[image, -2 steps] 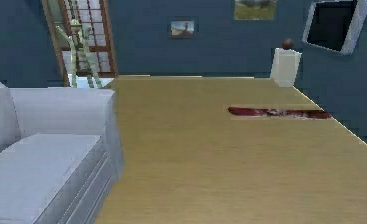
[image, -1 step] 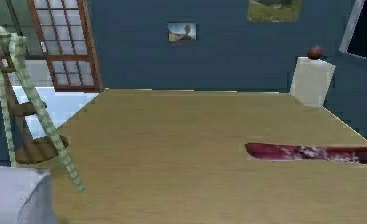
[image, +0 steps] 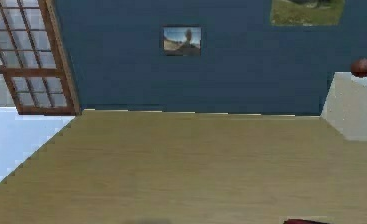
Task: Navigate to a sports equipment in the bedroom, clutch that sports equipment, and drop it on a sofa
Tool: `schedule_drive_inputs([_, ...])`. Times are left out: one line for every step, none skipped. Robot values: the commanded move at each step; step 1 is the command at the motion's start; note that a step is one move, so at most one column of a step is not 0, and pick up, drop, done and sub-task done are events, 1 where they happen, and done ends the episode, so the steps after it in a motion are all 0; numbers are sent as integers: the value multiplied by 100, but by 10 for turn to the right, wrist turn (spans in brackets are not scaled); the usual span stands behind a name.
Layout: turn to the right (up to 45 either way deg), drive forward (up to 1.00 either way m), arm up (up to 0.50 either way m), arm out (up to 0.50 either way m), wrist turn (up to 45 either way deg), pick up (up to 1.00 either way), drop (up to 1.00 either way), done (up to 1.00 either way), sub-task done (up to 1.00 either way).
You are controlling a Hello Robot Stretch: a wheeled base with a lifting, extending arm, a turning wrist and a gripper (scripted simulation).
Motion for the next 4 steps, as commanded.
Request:
schedule_drive_inputs([0,75,0,0,0,0,0,0,0])
schedule_drive_inputs([-450,0,0,0,0,0,0,0,0])
schedule_drive_inputs([-330,0,0,0,0,0,0,0,0])
schedule_drive_inputs([-30,0,0,0,0,0,0,0,0])
